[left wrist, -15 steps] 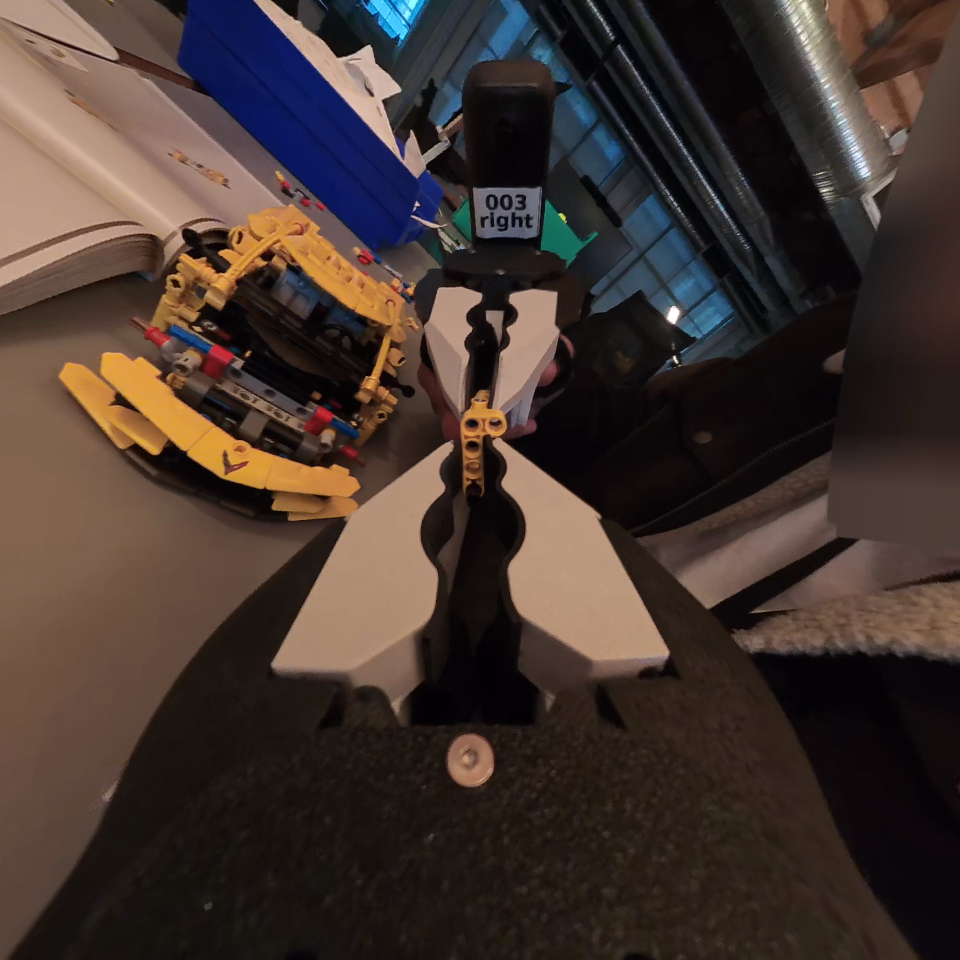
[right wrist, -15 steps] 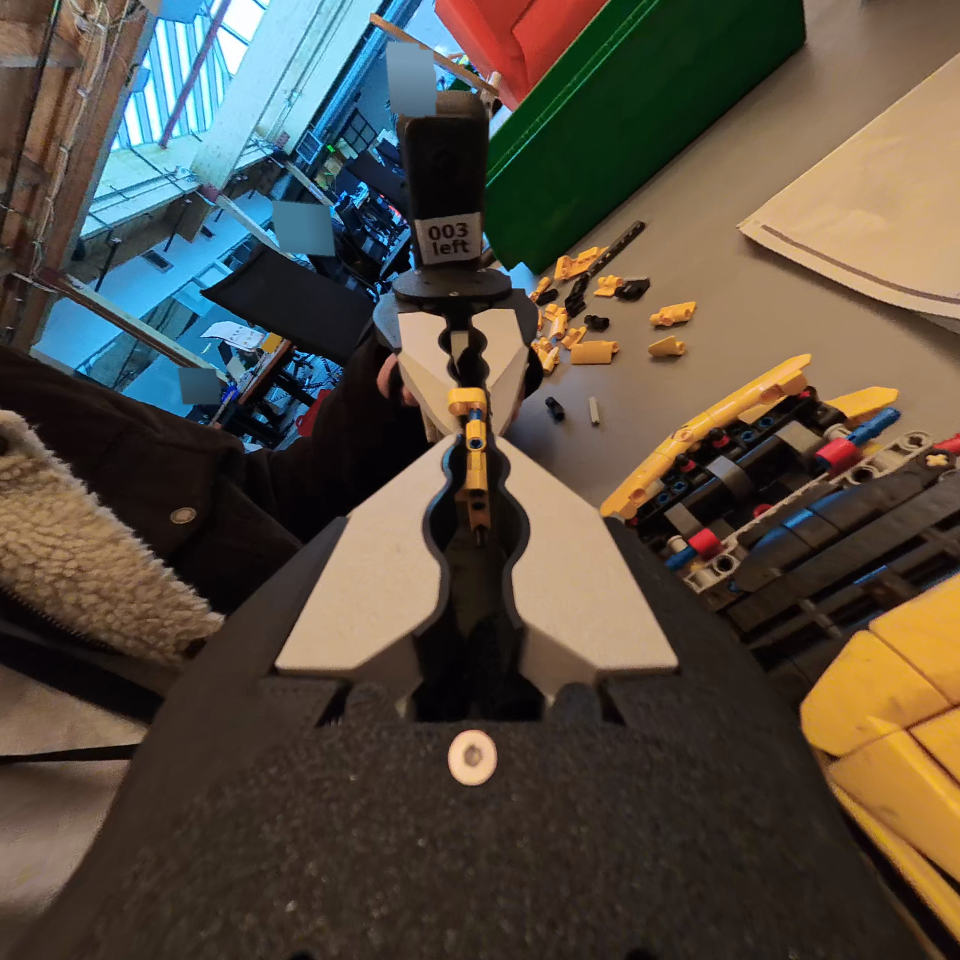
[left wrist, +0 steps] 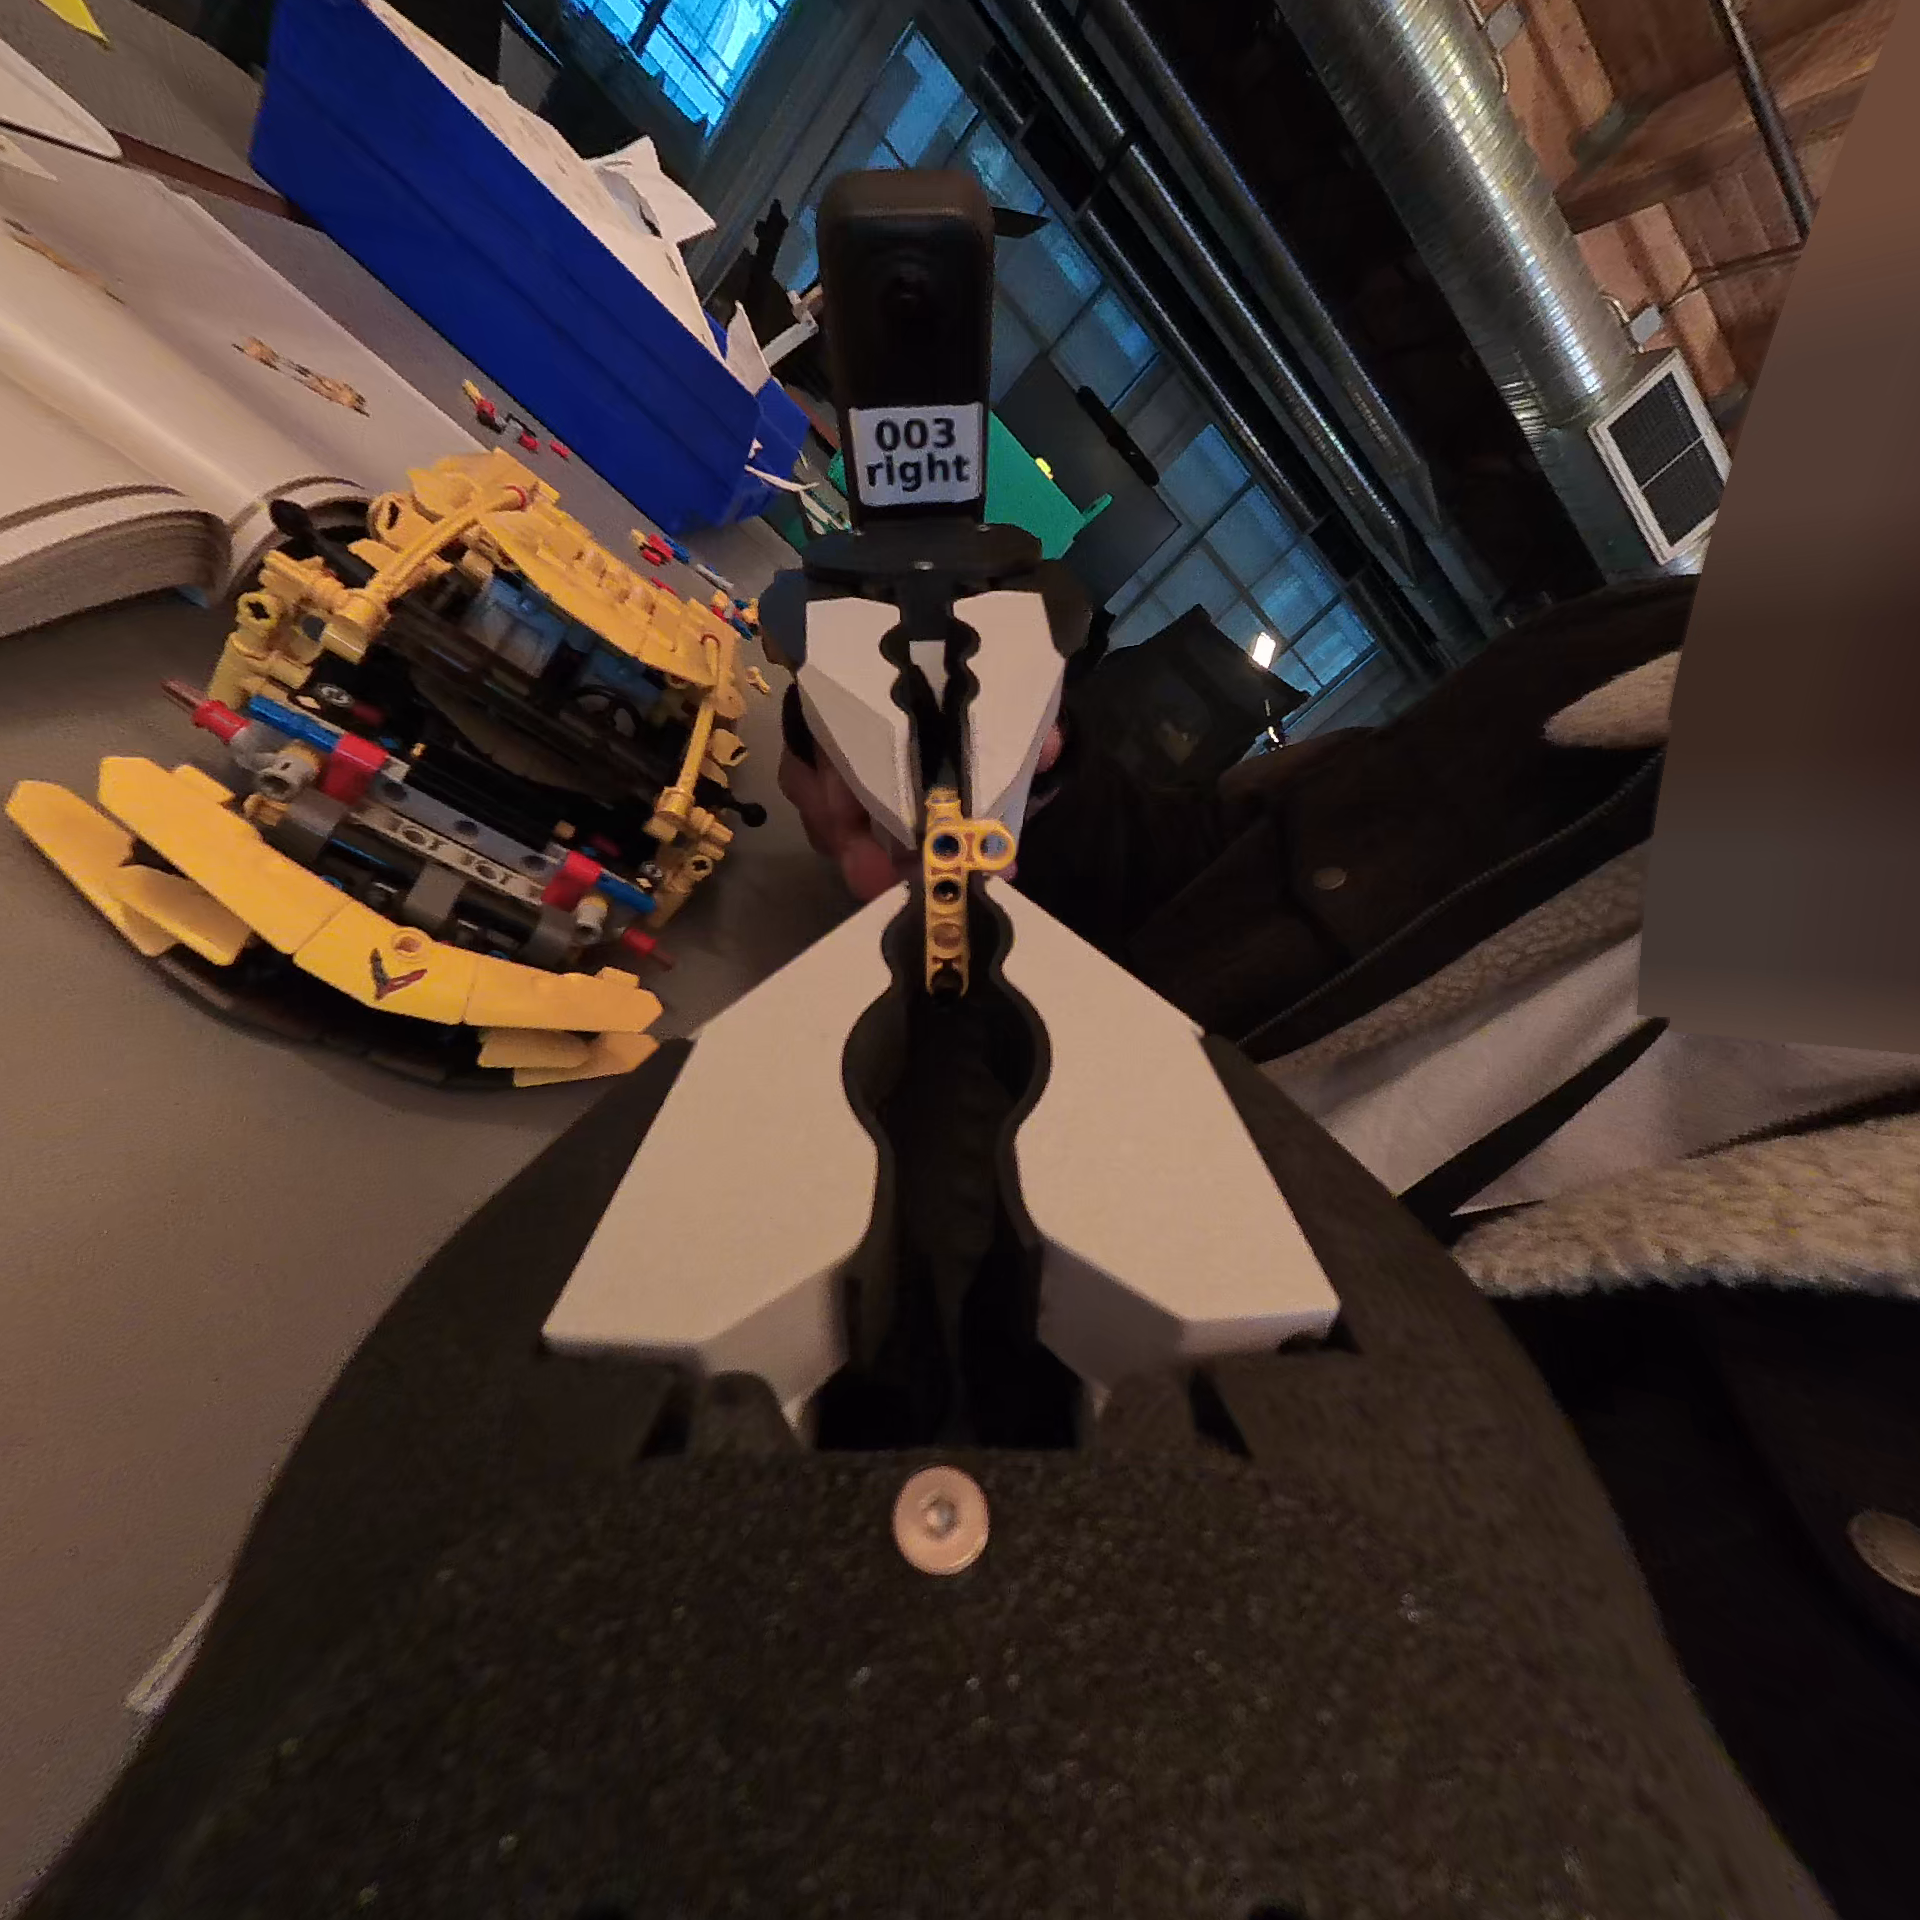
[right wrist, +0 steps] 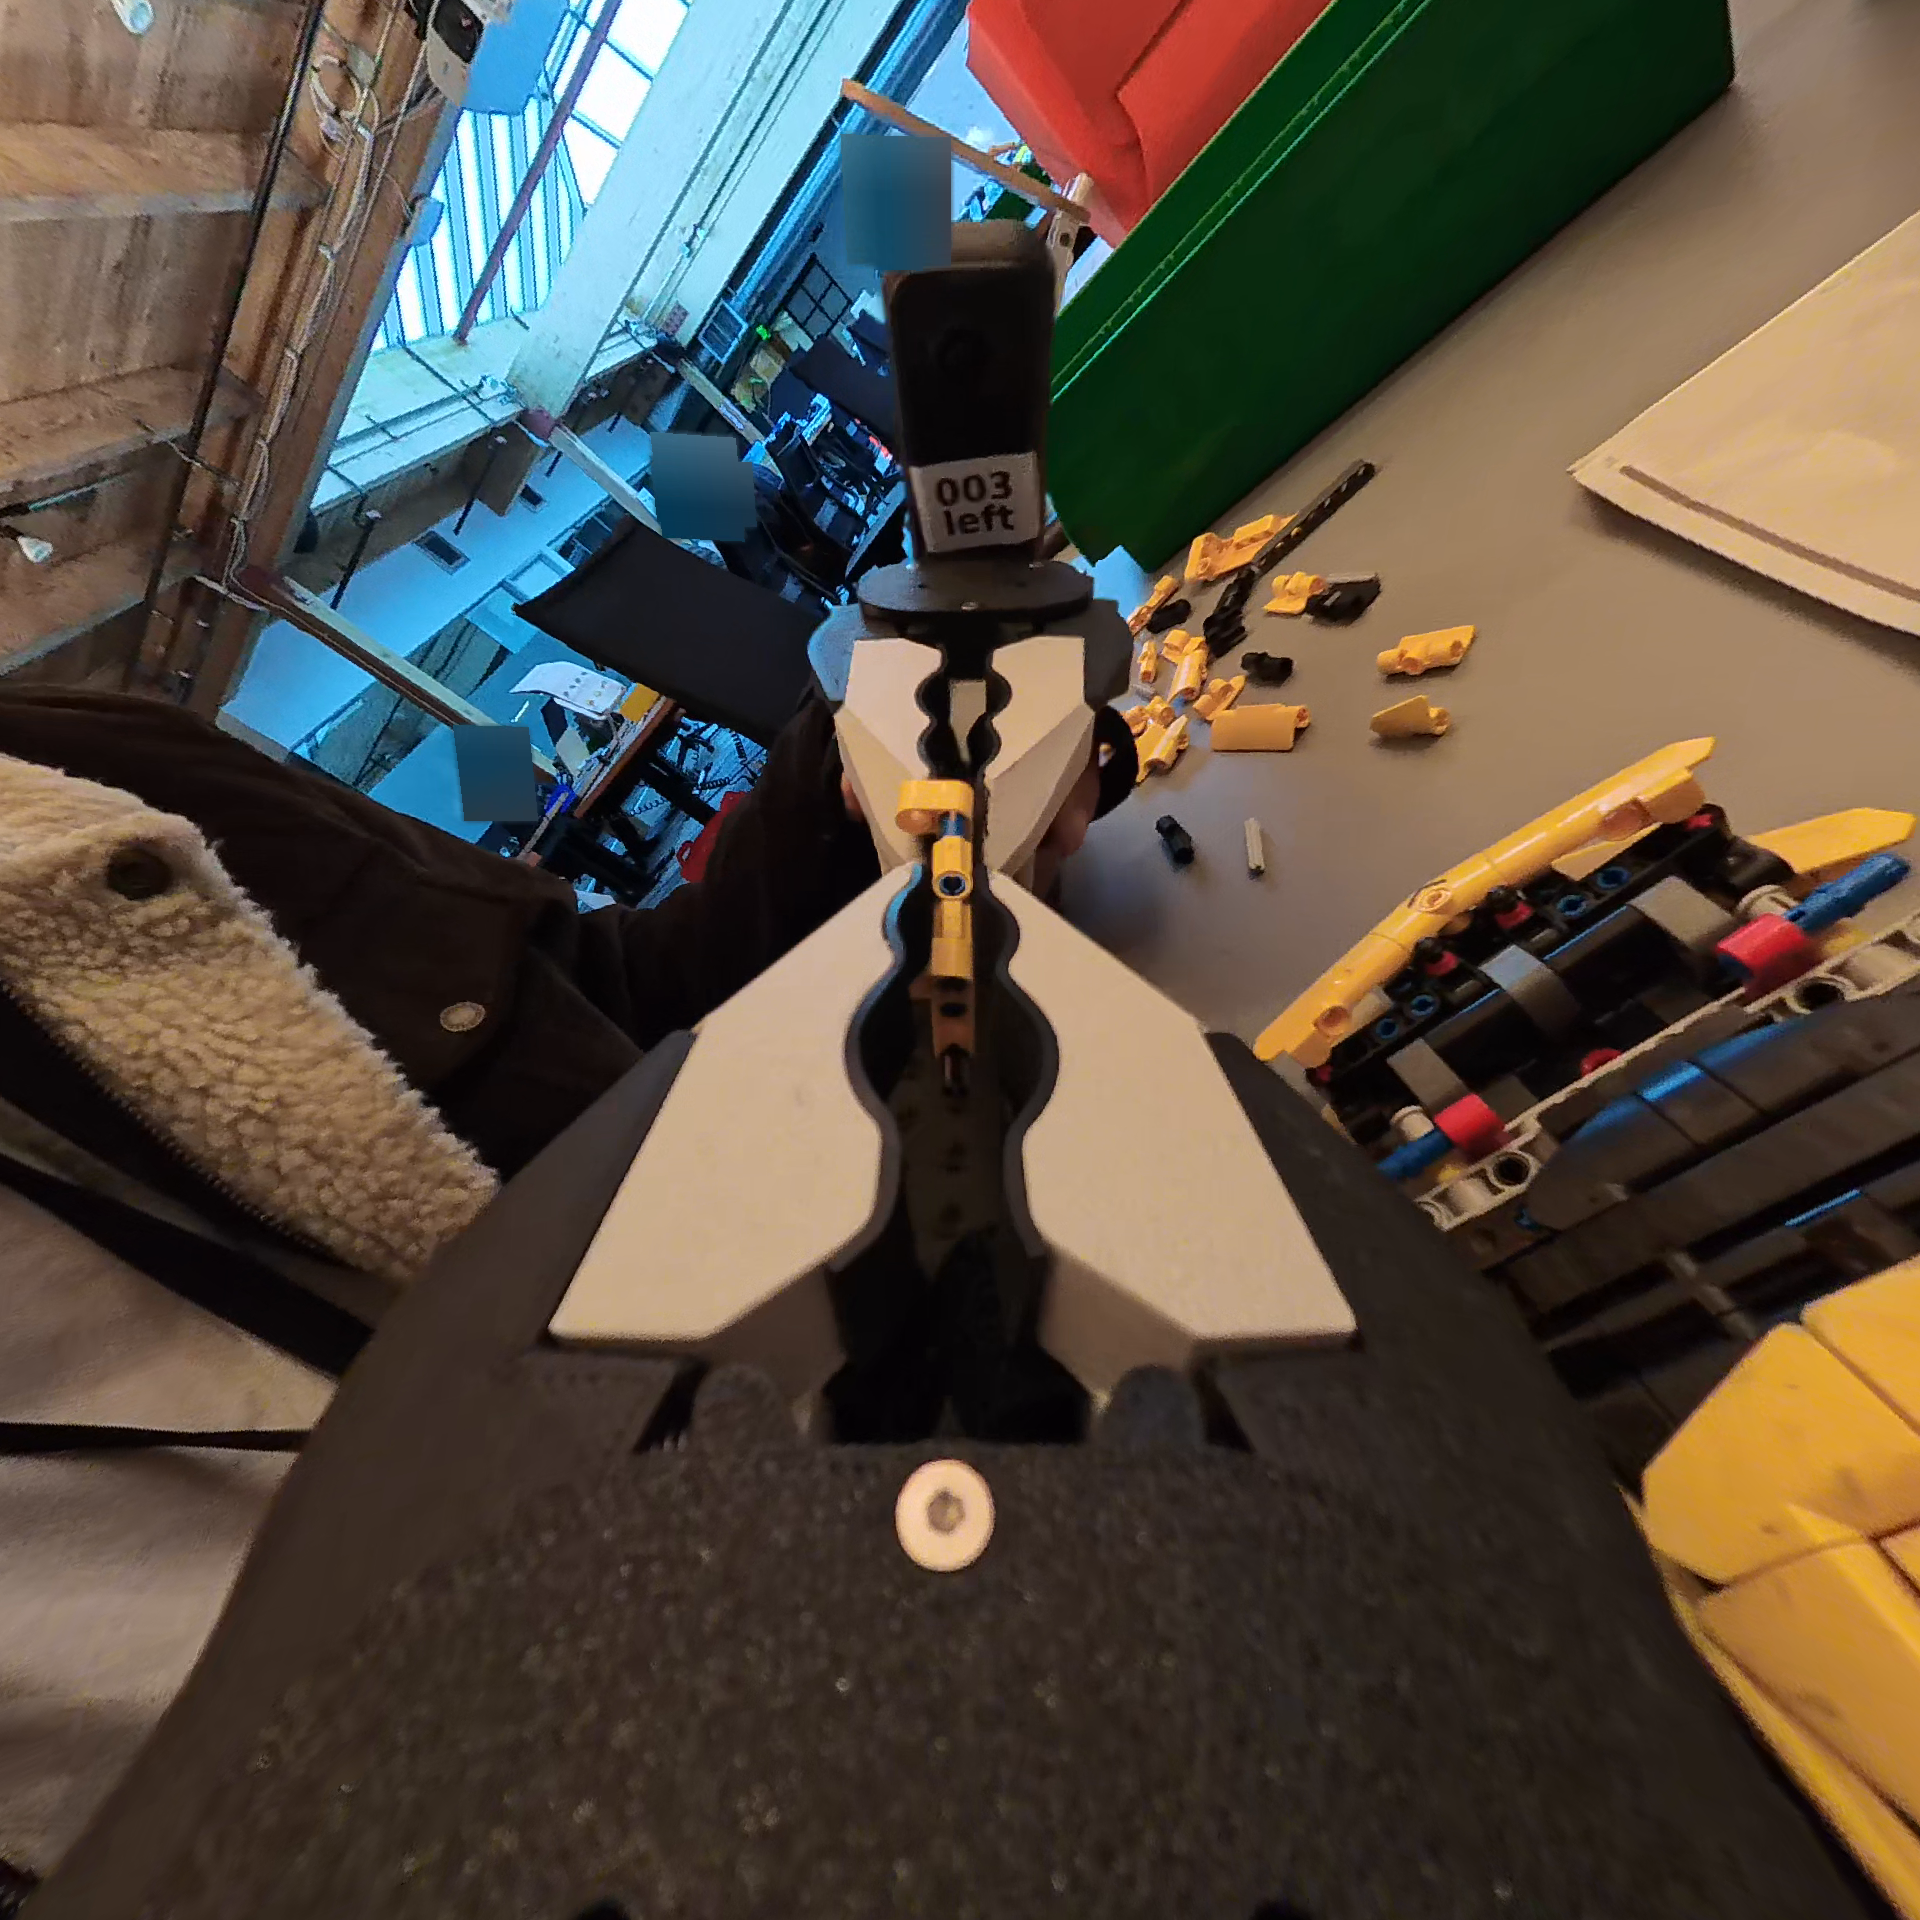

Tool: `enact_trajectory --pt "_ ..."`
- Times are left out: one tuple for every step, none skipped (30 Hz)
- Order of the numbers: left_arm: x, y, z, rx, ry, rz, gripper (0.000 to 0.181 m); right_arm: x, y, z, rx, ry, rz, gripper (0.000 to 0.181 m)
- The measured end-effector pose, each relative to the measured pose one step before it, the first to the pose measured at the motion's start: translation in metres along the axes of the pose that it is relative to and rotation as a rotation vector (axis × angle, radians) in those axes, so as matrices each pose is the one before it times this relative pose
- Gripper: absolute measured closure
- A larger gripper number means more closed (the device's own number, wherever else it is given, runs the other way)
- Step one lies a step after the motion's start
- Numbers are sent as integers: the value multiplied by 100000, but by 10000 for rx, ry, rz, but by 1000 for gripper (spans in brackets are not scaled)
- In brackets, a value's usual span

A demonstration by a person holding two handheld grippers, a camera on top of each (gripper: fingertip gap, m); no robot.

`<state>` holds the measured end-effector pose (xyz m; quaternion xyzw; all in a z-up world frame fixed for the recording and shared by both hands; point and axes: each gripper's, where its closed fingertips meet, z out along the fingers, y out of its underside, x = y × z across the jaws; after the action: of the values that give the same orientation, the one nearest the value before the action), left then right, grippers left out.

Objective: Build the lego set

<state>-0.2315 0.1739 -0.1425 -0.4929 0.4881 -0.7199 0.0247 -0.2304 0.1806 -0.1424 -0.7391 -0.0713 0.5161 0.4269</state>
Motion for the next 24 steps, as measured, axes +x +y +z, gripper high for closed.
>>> enact_trajectory --pt "49 25 -8 -11 30 6 174 -58 35 17 -38 32 -102 175" --pt "-25 50 -18 -24 -41 41 174 20 38 28 -48 84 -100 176" --pt "-25 70 -22 -28 -40 24 174 37 39 41 -50 107 -127 175" --pt "-77 55 -36 -31 -43 -20 174 81 49 53 -43 211 -192 175" --pt "-27 70 -18 -46 13 -52 174 40 83 30 -91 218 -239 175" --pt "121 9 14 1 99 -42 174 -94 -37 1 -30 85 -131 175" --pt "142 4 -30 -12 98 -5 174 -144 -35 40 11 -42 73 175" --pt "10 162 -19 -106 -8 8 174 -22 130 63 -81 -17 76 175" --pt "-59 207 78 -138 -82 58 174 75 177 -25 -114 60 -42 175" --pt "157 223 106 -158 49 81 174 -150 167 -43 -121 -94 12 175" --pt "112 260 95 -185 19 89 174 -120 201 -30 -161 -118 135 176" --pt "-59 231 71 -178 -79 76 174 53 201 -17 -144 16 94 176" --pt "69 335 70 -238 33 30 175 -42 350 37 -252 -62 180 176" --pt "242 345 118 -232 118 79 175 -249 373 33 -266 -293 375 176" --pt "81 291 149 -213 -61 181 175 -100 264 -37 -147 -233 358 176" --pt "17 341 165 -231 -50 118 174 -11 388 -4 -192 -140 259 176" --pt "-138 238 112 -172 -94 13 174 132 303 11 -139 21 151 176" --pt "-367 -123 -58 62 -221 -4 174 354 -227 -61 207 228 78 176" --pt "18 -94 -97 50 31 2 174 -5 -99 35 73 -2 157 176" --pt "183 -103 -59 58 75 95 174 -224 -84 12 19 -118 74 176" --pt "-16 1 37 -3 -94 116 174 -24 -20 -34 -17 52 -26 176" --pt "-178 88 61 -55 -124 9 174 204 46 -63 -39 215 -25 176" --pt "88 53 38 -44 62 26 174 -64 70 -17 -48 0 42 175" --pt "284 -5 22 -8 130 112 174 -262 72 7 -46 -163 40 176"
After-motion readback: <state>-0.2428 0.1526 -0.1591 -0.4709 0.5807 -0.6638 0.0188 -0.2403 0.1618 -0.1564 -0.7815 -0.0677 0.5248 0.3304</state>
